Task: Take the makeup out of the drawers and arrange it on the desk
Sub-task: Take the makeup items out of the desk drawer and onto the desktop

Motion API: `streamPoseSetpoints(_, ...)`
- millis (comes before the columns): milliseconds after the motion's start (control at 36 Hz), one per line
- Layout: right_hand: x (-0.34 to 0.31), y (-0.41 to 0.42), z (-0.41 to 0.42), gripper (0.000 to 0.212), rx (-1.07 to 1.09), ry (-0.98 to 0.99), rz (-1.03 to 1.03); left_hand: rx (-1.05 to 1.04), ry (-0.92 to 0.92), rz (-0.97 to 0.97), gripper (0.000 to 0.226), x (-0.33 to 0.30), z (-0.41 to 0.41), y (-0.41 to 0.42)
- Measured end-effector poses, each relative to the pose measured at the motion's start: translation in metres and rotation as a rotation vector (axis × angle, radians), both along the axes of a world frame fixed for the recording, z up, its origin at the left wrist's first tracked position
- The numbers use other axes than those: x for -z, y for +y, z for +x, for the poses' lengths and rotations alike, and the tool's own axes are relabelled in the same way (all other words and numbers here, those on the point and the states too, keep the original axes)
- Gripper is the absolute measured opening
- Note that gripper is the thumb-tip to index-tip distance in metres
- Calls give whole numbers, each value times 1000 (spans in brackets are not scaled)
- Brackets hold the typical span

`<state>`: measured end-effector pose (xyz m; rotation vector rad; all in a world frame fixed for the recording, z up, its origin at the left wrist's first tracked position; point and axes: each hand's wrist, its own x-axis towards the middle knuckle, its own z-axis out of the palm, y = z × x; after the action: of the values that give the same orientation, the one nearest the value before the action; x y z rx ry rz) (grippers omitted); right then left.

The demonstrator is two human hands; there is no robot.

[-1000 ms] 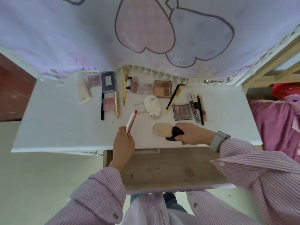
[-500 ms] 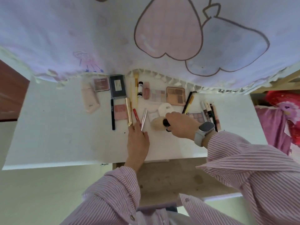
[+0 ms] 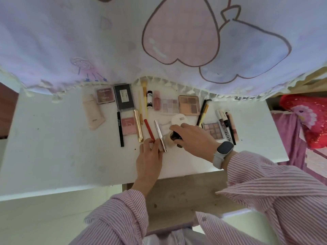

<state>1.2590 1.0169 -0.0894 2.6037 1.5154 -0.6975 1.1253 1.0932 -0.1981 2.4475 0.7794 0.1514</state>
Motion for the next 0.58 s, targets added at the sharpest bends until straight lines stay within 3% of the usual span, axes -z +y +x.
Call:
streamPoseSetpoints(250, 2, -22, -2, 58, 178, 122, 104, -2, -73, -18, 46, -2, -9, -7)
streamPoseSetpoints(472, 8, -94, 26, 20, 666, 323, 220, 135, -125, 43, 35, 2, -15, -57)
streamPoseSetpoints(583, 14, -129, 57, 27, 1019, 411, 431, 202, -113, 41, 34, 6, 4, -84)
